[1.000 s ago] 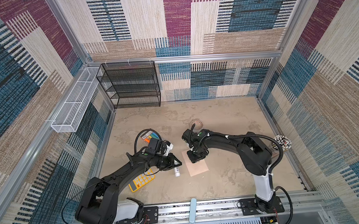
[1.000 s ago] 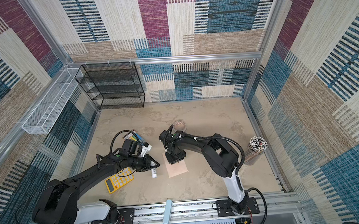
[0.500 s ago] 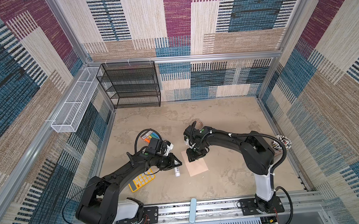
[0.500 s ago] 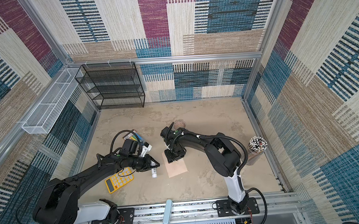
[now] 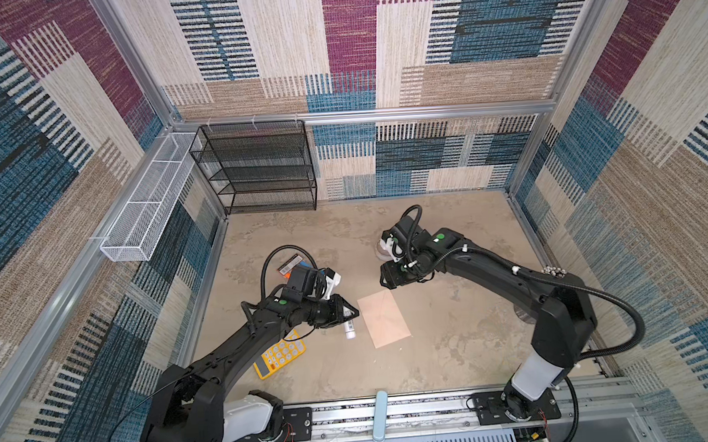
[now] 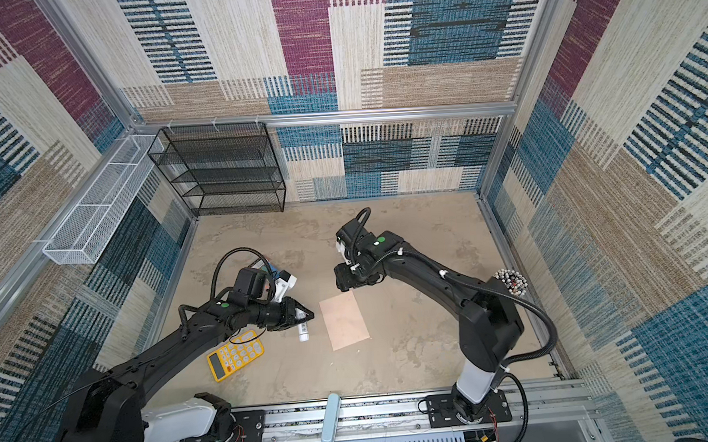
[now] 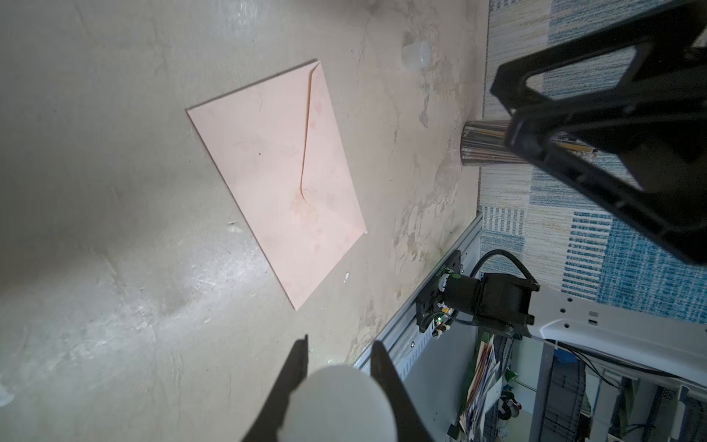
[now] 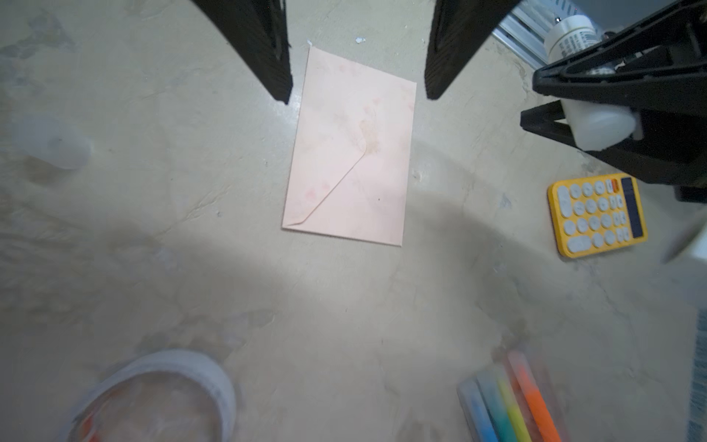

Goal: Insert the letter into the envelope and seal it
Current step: 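Lift the right gripper off the envelope toward the glue stick in the left gripper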

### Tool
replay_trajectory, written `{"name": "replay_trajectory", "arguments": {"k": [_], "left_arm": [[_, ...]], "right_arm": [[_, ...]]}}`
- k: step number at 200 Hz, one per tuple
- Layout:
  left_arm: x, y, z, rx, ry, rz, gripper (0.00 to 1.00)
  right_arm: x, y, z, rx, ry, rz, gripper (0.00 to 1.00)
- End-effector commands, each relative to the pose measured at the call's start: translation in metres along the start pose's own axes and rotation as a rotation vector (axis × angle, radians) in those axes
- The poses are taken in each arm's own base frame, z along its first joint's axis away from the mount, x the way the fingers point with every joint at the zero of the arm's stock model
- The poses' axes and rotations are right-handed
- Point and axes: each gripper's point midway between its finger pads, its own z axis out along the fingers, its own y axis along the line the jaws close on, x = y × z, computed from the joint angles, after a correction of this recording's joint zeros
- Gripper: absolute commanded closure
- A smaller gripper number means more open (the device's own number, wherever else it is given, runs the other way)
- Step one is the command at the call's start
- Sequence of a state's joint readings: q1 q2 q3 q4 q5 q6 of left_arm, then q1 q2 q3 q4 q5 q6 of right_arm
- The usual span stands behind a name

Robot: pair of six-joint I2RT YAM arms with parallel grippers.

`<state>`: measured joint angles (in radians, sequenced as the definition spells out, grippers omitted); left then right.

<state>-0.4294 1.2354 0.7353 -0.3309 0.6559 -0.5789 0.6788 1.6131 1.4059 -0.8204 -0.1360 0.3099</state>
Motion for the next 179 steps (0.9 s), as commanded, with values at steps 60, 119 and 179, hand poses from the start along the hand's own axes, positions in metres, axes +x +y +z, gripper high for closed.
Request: {"name": "replay_trajectory", "arguments": {"k": [60, 119, 179], "left_arm": [[-0.068, -0.052, -0.04, 0.003, -0.258, 0.197, 1.0], [-0.104, -0.1, -0.062, 0.108, -0.442, 0.382, 1.0], [-0.111, -0.154, -0.068, 0.323, -0.487, 0.589, 1.0]], "right_arm": [[-0.018, 0.036, -0.131, -0.351, -0.98, -0.272, 0.36], [0.02, 0.041, -0.113, -0.514, -1.037, -0.305, 0.33], [0.041, 0.068, -0.103, -0.731, -0.95, -0.364, 0.34]]}}
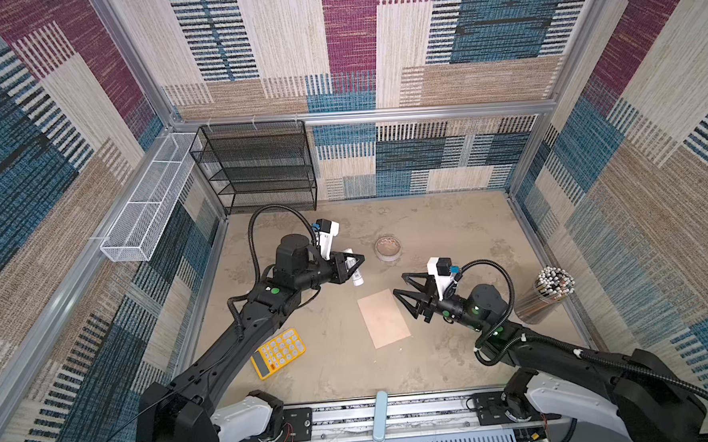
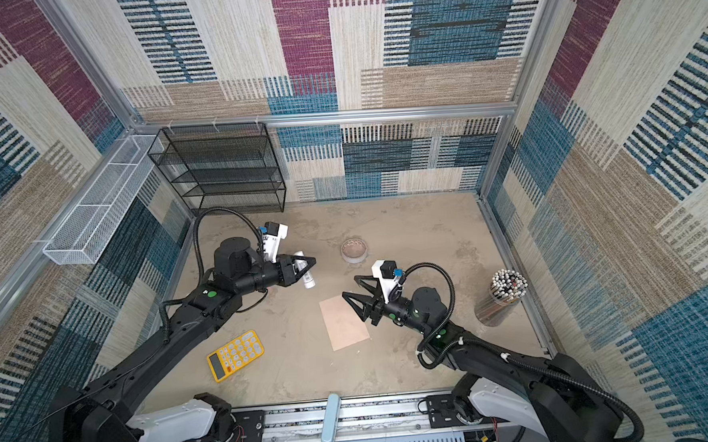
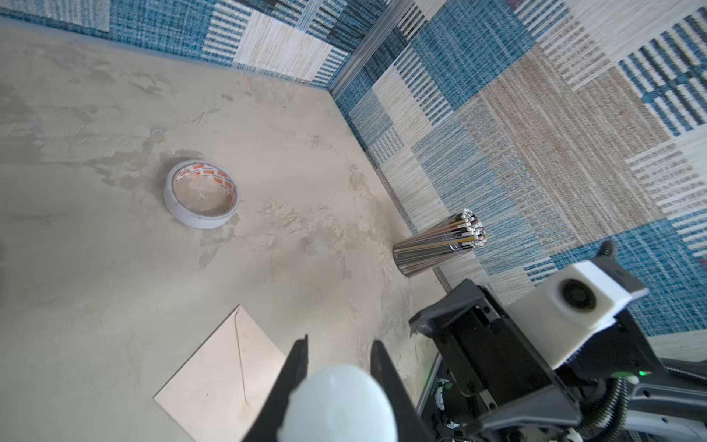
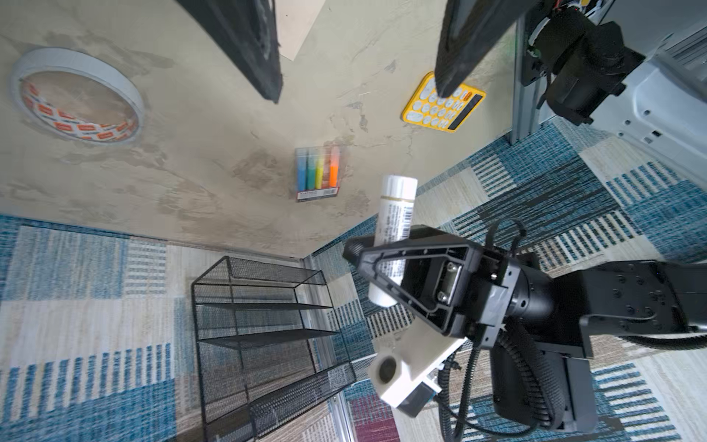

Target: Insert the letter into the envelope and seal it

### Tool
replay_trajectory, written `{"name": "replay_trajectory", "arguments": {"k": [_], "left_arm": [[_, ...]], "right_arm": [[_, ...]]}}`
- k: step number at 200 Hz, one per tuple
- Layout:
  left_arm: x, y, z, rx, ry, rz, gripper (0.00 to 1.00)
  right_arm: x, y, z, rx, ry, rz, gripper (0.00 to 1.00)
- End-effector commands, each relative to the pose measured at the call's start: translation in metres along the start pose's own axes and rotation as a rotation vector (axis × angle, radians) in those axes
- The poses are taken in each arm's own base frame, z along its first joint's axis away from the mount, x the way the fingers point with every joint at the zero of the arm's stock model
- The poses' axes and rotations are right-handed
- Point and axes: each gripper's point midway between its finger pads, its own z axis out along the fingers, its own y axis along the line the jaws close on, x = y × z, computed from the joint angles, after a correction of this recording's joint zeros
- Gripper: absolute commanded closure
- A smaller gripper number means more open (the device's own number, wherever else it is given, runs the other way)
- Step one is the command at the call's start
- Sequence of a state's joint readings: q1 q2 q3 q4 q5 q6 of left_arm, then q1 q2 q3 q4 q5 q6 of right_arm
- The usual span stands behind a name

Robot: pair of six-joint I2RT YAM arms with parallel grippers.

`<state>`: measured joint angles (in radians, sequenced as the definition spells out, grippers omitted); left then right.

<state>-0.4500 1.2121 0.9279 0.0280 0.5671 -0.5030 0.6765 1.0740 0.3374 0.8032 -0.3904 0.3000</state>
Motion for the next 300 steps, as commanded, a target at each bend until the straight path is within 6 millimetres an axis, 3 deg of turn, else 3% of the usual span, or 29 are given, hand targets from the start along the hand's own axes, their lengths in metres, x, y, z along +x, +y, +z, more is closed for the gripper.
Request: {"name": "replay_trajectory", "arguments": {"k": [1, 57, 101, 135, 181, 223, 246, 273, 289, 300], "left_arm": [[-0.024, -0.036, 0.001, 0.168, -0.073, 0.149, 1.0], [-0.017, -0.074, 0.011, 0.405, -0.012, 0.188, 1.0], [-0.006, -0.089, 0.015, 0.462, 0.013, 0.213, 1.0], [-0.001, -0.094, 0.016, 0.474, 0.019, 0.224, 1.0], [0.001, -0.092, 0.015, 0.461, 0.019, 0.231, 1.0], [0.002, -0.092, 0.015, 0.459, 0.018, 0.23, 0.93], [0.003, -0.09, 0.016, 0.453, 0.025, 0.221, 0.82], [0.003, -0.09, 0.015, 0.45, 0.017, 0.215, 0.53], [0.002, -0.089, 0.013, 0.444, 0.001, 0.21, 0.4], [0.002, -0.088, 0.011, 0.429, -0.014, 0.209, 0.38]], "right_arm": [[-0.016, 0.031, 0.0, -0.169, -0.048, -0.004, 0.34], [-0.013, 0.041, 0.017, -0.275, 0.011, 0.051, 0.37], [-0.027, 0.039, 0.032, -0.277, -0.008, 0.057, 0.33], [-0.035, 0.039, 0.043, -0.292, -0.005, 0.065, 0.35], [-0.036, 0.04, 0.047, -0.303, 0.009, 0.092, 0.57], [-0.038, 0.039, 0.047, -0.29, 0.007, 0.097, 0.77], [-0.041, 0.041, 0.045, -0.295, 0.002, 0.092, 0.82], [-0.045, 0.043, 0.043, -0.297, -0.008, 0.091, 0.84], [-0.049, 0.044, 0.042, -0.297, -0.023, 0.096, 0.85], [-0.051, 0.044, 0.041, -0.293, -0.033, 0.102, 0.85]]}}
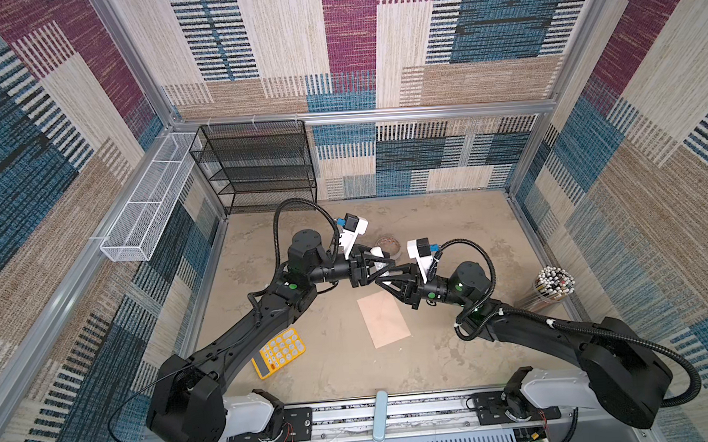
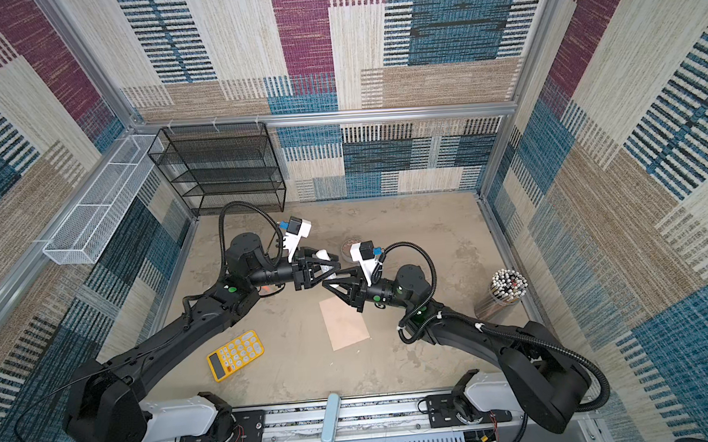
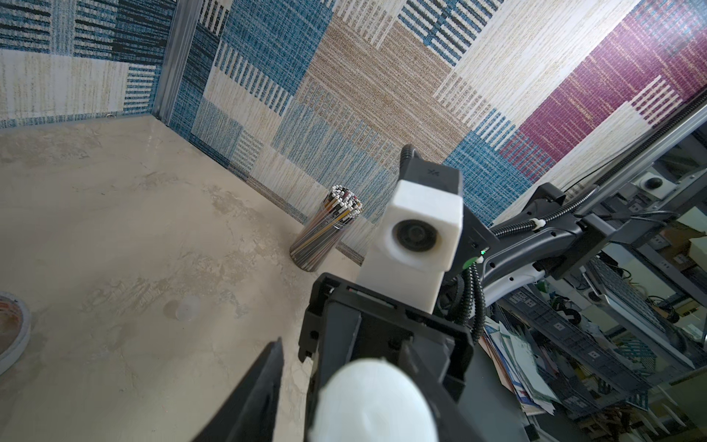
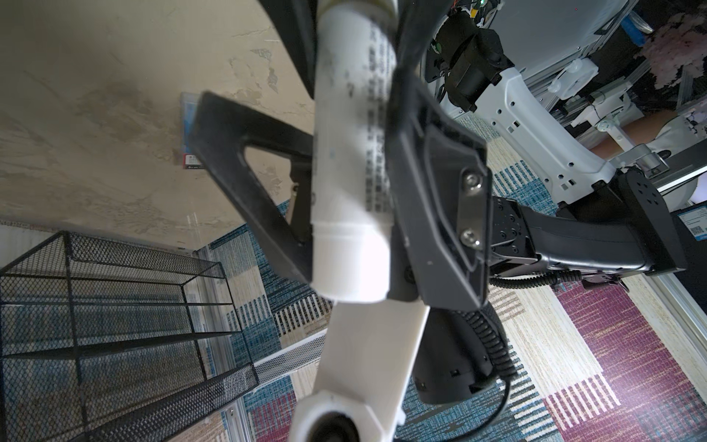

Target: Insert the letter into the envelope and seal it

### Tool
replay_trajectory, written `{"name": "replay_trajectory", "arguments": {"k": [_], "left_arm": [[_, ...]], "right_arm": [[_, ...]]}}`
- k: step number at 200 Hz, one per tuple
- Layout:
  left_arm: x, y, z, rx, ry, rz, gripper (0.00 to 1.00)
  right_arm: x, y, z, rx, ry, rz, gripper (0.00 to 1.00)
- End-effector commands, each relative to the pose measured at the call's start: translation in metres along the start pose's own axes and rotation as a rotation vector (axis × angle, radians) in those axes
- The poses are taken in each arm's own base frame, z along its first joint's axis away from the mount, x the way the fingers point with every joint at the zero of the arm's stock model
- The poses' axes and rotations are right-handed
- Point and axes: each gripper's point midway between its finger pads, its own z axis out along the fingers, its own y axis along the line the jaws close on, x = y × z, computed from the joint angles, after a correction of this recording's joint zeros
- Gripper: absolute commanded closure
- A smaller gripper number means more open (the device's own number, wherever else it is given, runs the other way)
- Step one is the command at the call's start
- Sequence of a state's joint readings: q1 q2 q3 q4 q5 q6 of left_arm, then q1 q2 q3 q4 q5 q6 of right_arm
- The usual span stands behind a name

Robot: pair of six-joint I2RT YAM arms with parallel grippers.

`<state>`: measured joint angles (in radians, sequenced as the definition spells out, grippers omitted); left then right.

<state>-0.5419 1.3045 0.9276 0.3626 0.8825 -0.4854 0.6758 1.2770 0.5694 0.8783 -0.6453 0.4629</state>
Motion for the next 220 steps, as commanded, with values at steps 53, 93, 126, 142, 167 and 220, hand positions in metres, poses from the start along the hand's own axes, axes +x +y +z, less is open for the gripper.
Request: {"name": "replay_trajectory", "arguments": {"k": [53, 93, 126, 142, 167, 220], "left_arm": [[-0.017, -0.01, -0.01, -0.006, -0.125, 0.034, 0.43], [-0.02, -0.014, -0.007, 0.034, -0.124, 0.022, 0.58], [-0.015, -0.012, -0.004, 0.045, -0.099, 0.006, 0.69], [-0.014, -0.012, -0.005, 0.044, -0.098, 0.002, 0.77], [-0.016, -0.012, -0.006, 0.027, -0.098, 0.01, 0.91], [-0.017, -0.008, -0.015, -0.071, -0.082, 0.045, 1.0]], "right_arm": [[-0.016, 0.009, -0.002, -0.024, -0.057, 0.002, 0.85], [-0.015, 0.009, -0.003, -0.022, -0.055, 0.009, 0.84], [-0.013, 0.008, -0.003, -0.018, -0.053, 0.012, 0.83], [-0.012, 0.008, -0.003, -0.014, -0.049, 0.014, 0.75], [-0.007, 0.006, -0.006, 0.004, -0.026, -0.006, 0.5], [0.015, 0.011, -0.016, 0.014, 0.085, -0.077, 0.39]]}}
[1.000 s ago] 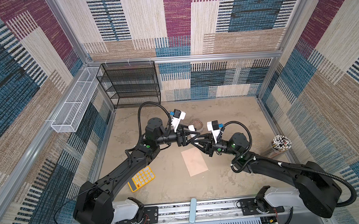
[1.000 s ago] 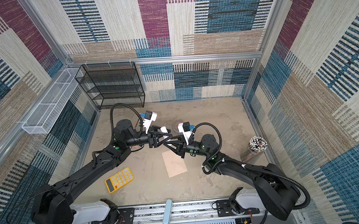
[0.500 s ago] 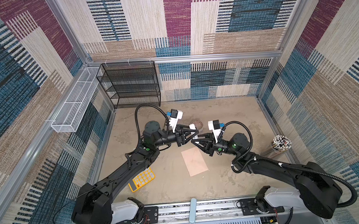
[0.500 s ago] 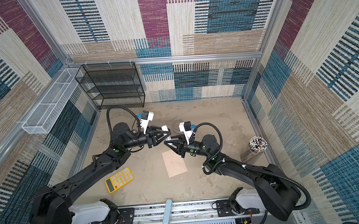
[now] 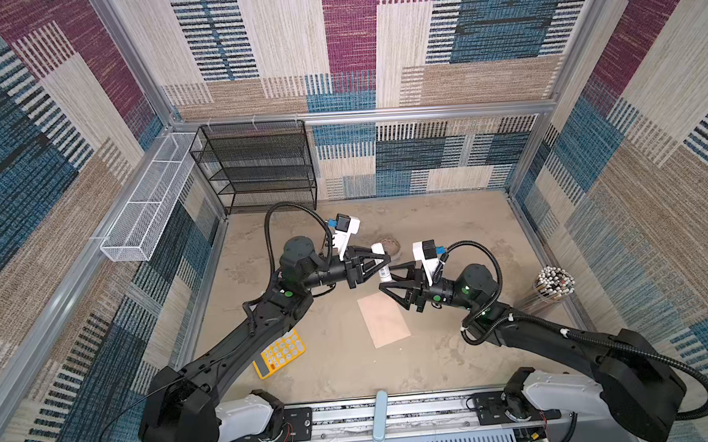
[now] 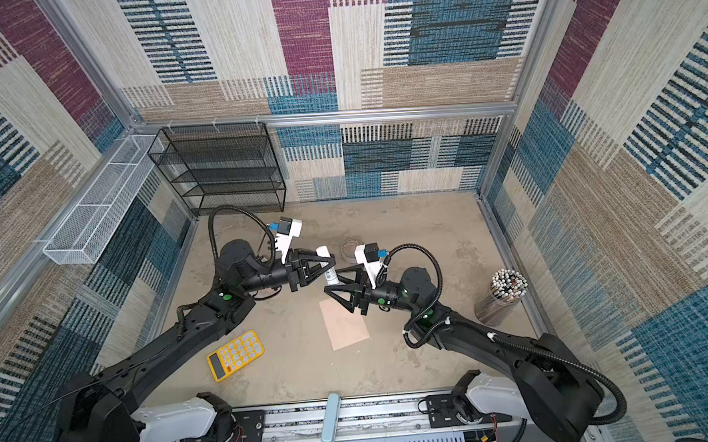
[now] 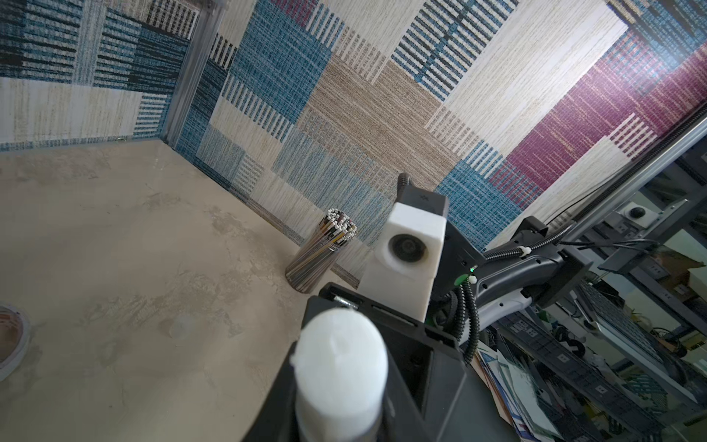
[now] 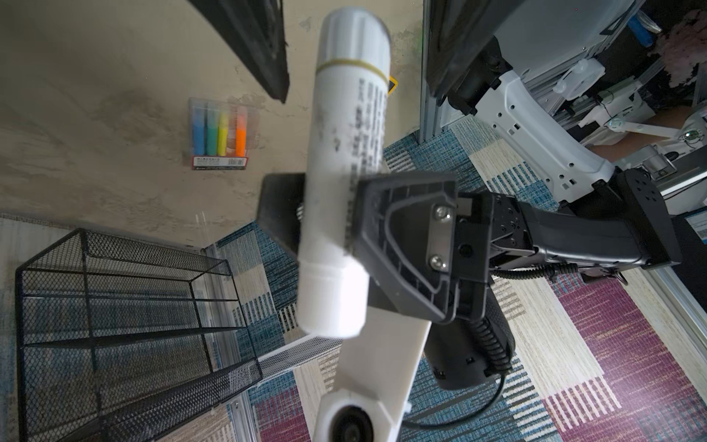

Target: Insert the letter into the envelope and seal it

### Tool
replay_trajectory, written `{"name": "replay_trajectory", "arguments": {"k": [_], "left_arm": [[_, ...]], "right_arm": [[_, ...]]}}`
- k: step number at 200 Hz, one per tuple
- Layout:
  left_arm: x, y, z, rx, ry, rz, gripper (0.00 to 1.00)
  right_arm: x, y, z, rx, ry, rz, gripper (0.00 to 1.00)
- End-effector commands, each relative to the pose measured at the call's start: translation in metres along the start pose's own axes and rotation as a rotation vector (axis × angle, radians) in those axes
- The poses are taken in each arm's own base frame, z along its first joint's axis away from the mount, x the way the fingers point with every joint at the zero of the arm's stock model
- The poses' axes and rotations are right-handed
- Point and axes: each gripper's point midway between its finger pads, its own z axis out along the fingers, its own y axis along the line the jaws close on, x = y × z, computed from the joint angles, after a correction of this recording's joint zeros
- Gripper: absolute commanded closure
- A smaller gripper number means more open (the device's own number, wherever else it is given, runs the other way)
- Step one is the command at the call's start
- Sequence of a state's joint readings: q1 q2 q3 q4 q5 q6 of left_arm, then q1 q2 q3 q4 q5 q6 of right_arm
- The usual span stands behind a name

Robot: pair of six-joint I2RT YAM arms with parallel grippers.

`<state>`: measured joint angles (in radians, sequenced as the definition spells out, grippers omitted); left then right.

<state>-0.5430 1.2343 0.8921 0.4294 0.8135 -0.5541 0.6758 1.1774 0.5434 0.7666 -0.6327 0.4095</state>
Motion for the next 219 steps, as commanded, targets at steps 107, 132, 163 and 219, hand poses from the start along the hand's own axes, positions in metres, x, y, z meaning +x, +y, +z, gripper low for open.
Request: {"name": "replay_trajectory", "arguments": {"k": [107, 132, 163, 219], "left_arm": [[0.009, -0.003, -0.002, -0.005, 0.036, 0.045, 1.0], [0.01, -0.004, -0.001, -0.004, 0.04, 0.047, 1.0], [0.011, -0.004, -0.001, -0.002, 0.044, 0.045, 1.0], [0.016, 0.001, 0.0, -0.017, 0.051, 0.029, 1.0]], "right_arm": [[0.0, -0.003, 0.006, -0.01, 0.047, -0.063, 0.5], [-0.002, -0.002, 0.006, -0.013, 0.044, -0.064, 0.6], [-0.004, -0.002, 0.005, -0.012, 0.042, -0.07, 0.68], [-0.008, -0.004, 0.007, -0.001, 0.034, -0.084, 0.78]]}}
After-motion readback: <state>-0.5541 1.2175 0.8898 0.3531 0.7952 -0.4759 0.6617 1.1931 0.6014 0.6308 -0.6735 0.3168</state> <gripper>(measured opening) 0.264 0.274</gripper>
